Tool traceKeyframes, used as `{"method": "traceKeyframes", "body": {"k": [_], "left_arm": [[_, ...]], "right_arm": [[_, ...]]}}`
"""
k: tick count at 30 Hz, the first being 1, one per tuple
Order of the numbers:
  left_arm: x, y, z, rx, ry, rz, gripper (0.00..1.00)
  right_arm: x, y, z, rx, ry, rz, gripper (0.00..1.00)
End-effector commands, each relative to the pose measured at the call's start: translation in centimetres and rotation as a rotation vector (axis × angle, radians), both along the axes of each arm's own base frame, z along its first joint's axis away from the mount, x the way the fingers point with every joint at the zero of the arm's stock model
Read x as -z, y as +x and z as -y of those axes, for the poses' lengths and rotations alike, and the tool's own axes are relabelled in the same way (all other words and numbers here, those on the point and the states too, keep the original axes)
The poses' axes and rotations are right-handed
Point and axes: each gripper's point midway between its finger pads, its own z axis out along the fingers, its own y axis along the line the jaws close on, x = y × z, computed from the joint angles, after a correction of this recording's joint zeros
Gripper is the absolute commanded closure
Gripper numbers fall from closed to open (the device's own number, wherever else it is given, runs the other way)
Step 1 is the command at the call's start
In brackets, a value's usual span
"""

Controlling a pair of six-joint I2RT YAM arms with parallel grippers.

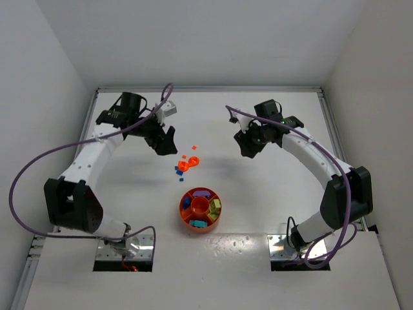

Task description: Sort the legos into containers by color

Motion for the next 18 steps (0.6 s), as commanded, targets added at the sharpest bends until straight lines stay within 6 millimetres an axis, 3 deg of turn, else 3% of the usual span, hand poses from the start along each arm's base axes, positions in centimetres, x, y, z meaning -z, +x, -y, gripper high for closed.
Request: {"method": "traceKeyframes", "body": {"k": [1, 2, 3, 4, 5, 8, 12, 15, 16, 18], "left_arm": [[-3.0, 2.5, -3.7, -0.348, 0.047, 0.146, 0.0], [-5.1, 2.6, -4.1, -0.439, -0.023, 0.198, 0.0], [-5.1, 2.3, -4.6, -0.469, -0.041, 0.201, 0.0], [-3.5, 1.7, -5.2, -0.496, -0.033, 0.177, 0.0], [-3.4, 1.6, -5.2, -0.488, -0.028, 0.196, 0.0], [-1.1, -0.2, -4.1, -0.325, 0.025, 0.196, 0.01], [1.2, 0.2, -4.8, -0.357, 0.125, 0.196, 0.05], [4.0, 0.1, -5.0, -0.312, 0.203, 0.142, 0.22], [4.7, 0.0, -4.5, -0.288, 0.225, 0.133, 0.32], [6.8, 0.4, -4.8, -0.294, 0.305, 0.08, 0.4]], "right_arm": [[-2.8, 1.3, -0.5, -0.016, 0.021, 0.098, 0.5], [-2.4, 1.1, -0.4, -0.016, 0.018, 0.089, 0.5], [-2.4, 1.1, -0.4, -0.016, 0.018, 0.089, 0.5], [-2.5, 0.9, -0.3, -0.016, 0.018, 0.091, 0.5], [-2.5, 0.9, -0.3, -0.016, 0.018, 0.091, 0.5], [-2.4, 0.7, -0.2, -0.016, 0.018, 0.091, 0.5], [-2.8, 0.7, -0.2, -0.023, 0.018, 0.103, 0.5], [-2.8, 0.7, -0.2, -0.023, 0.018, 0.103, 0.5], [-2.8, 0.7, -0.2, -0.023, 0.018, 0.103, 0.5], [-2.7, 0.5, -0.1, -0.023, 0.018, 0.103, 0.5]]}}
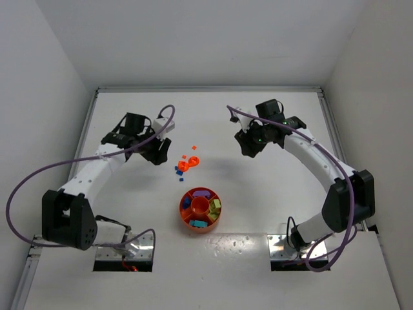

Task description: Sort the legos into containers by color

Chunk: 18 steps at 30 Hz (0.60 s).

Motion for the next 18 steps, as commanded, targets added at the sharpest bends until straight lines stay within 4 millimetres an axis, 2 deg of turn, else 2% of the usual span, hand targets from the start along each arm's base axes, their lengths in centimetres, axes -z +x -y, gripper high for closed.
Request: {"method": "traceKeyframes", "body": {"k": [1, 4, 5, 6, 7, 8, 9, 12, 14, 15, 18], "left_arm": [[2.5, 0.4, -0.3, 0.011, 0.117, -0.05, 0.42], [4.2, 0.2, 0.8, 0.072, 0.164, -0.087, 0.43], [4.9, -0.2, 1.6, 0.114, 0.178, -0.094, 0.41], [5.8, -0.5, 1.5, 0.133, 0.202, -0.11, 0.4], [6.1, 0.0, 1.6, 0.155, 0.213, -0.092, 0.38], [7.2, -0.6, 1.9, 0.187, 0.217, -0.122, 0.38], [7.4, -0.3, 2.0, 0.196, 0.22, -0.112, 0.38], [8.2, 0.3, 2.3, 0.223, 0.223, -0.086, 0.39], [9.1, 0.6, 2.3, 0.244, 0.237, -0.09, 0.43], [10.2, 0.8, 2.0, 0.251, 0.26, -0.108, 0.44], [11.2, 1.7, 1.7, 0.236, 0.291, -0.119, 0.48]], "right_arm": [[-1.9, 0.4, -0.2, -0.014, 0.015, 0.072, 0.5], [-1.5, 0.2, -0.1, -0.014, 0.012, 0.064, 0.49], [-1.5, 0.2, -0.1, -0.014, 0.012, 0.064, 0.47], [-1.1, 0.0, 0.0, -0.014, 0.008, 0.054, 0.45], [-1.2, 0.3, 0.1, -0.008, 0.003, 0.065, 0.41], [-1.2, 0.4, 0.2, -0.003, -0.004, 0.068, 0.37], [-0.8, 0.5, 0.7, 0.012, -0.024, 0.074, 0.32], [-0.4, 0.6, 1.3, 0.042, -0.054, 0.074, 0.12], [-0.5, 1.0, 1.7, 0.057, -0.058, 0.085, 0.1], [-0.5, 1.1, 1.9, 0.062, -0.065, 0.087, 0.09], [-0.1, 0.8, 1.9, 0.069, -0.065, 0.074, 0.08]]}}
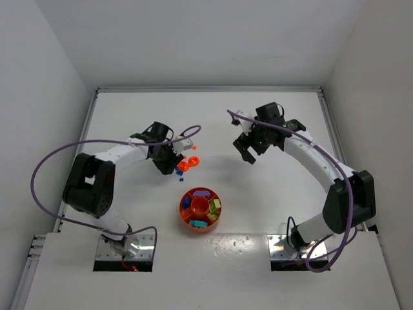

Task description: Sort the legos into containers by color

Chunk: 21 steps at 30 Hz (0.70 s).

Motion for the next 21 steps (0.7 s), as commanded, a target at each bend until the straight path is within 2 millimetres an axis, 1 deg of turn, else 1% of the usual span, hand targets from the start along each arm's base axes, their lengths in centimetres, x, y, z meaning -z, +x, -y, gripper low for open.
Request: {"method": "traceKeyframes", "body": {"k": [1, 2, 3, 4, 5, 7, 8, 9, 10, 11, 12, 13, 14, 16, 17, 20, 21], "left_arm": [[0.9, 1.8, -0.2, 0.018, 0.043, 0.043, 0.5], [0.9, 2.0, 0.2, 0.038, 0.046, 0.047, 0.52], [0.9, 2.4, 0.1, 0.033, 0.056, 0.052, 0.52], [1.6, 2.5, -0.1, 0.028, 0.071, 0.042, 0.53], [1.6, 2.7, 0.3, 0.037, 0.07, 0.045, 0.53], [2.3, 2.9, 0.2, 0.033, 0.087, 0.031, 0.53], [2.0, 3.2, 0.3, 0.033, 0.084, 0.04, 0.53], [2.2, 3.3, 0.7, 0.042, 0.085, 0.036, 0.53], [2.2, 3.3, 0.7, 0.042, 0.085, 0.036, 0.52], [2.6, 3.2, 0.6, 0.042, 0.089, 0.025, 0.52], [2.7, 3.3, 1.1, 0.063, 0.092, 0.028, 0.5], [2.7, 3.3, 1.1, 0.063, 0.092, 0.028, 0.49], [2.9, 3.3, 1.5, 0.072, 0.093, 0.026, 0.49], [3.0, 3.5, 1.8, 0.077, 0.085, 0.02, 0.45], [3.3, 3.3, 1.9, 0.081, 0.079, 0.008, 0.45], [3.4, 3.3, 2.5, 0.095, 0.068, 0.004, 0.45], [3.8, 3.1, 2.8, 0.105, 0.072, -0.007, 0.45]], "right_arm": [[-0.9, 0.6, 0.4, 0.027, 0.006, 0.052, 0.08], [-1.2, 0.6, 0.5, 0.032, 0.002, 0.063, 0.08], [-1.2, 0.6, 0.5, 0.032, 0.002, 0.063, 0.08], [-1.2, 0.6, 0.5, 0.032, 0.002, 0.063, 0.08], [-1.2, 0.6, 0.5, 0.032, 0.002, 0.063, 0.08], [-1.2, 0.6, 0.5, 0.032, 0.002, 0.063, 0.08], [-1.2, 0.6, 0.5, 0.032, 0.002, 0.063, 0.08], [-1.2, 0.6, 0.5, 0.032, 0.002, 0.063, 0.08], [-1.2, 0.6, 0.5, 0.032, 0.002, 0.063, 0.08], [-1.2, 0.6, 0.5, 0.032, 0.002, 0.063, 0.08], [-1.2, 0.6, 0.5, 0.032, 0.002, 0.063, 0.08], [-0.8, 0.4, 0.6, 0.032, -0.002, 0.054, 0.08], [-0.8, 0.4, 0.6, 0.032, -0.002, 0.054, 0.08], [-0.8, 0.4, 0.6, 0.032, -0.002, 0.054, 0.08], [-0.8, 0.4, 0.6, 0.032, -0.002, 0.054, 0.08], [-0.8, 0.4, 0.6, 0.025, -0.006, 0.058, 0.08], [-0.8, 0.4, 0.6, 0.025, -0.006, 0.058, 0.08]]}}
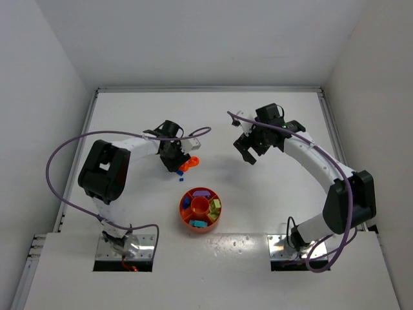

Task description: Sort the legos into containers by color

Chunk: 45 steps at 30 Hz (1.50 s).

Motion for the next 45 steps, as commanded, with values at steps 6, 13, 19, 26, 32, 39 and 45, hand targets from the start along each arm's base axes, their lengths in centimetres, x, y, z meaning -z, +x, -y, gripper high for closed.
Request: {"method": "traceKeyframes", "body": {"k": [6, 13, 19, 26, 32, 39, 45], "left_arm": [[1.1, -0.1, 1.7, 0.057, -0.03, -0.033, 0.52], [1.7, -0.5, 1.8, 0.06, -0.027, -0.067, 0.63], [2.3, -1.2, 1.4, 0.068, -0.014, -0.091, 0.79], [0.1, -1.5, 1.5, 0.06, -0.062, -0.067, 0.9], [-7.1, -3.9, 2.7, 0.1, -0.269, 0.034, 0.94], [-12.6, -12.3, 5.9, 0.3, -0.468, -0.011, 0.94], [-14.7, -18.5, 8.9, 0.459, -0.538, -0.086, 0.94]], "right_arm": [[-1.6, 0.6, 0.0, 0.01, 0.019, 0.059, 0.08], [-1.6, 0.6, 0.0, 0.01, 0.019, 0.059, 0.08], [-1.3, 0.7, 0.1, 0.002, 0.012, 0.054, 0.08], [-1.3, 0.6, -0.1, -0.003, 0.019, 0.051, 0.08], [-1.7, 0.6, -0.1, -0.003, 0.022, 0.06, 0.08], [-1.7, 0.5, -0.2, -0.008, 0.029, 0.057, 0.08], [-2.0, 0.6, -0.6, -0.019, 0.047, 0.06, 0.08]]}}
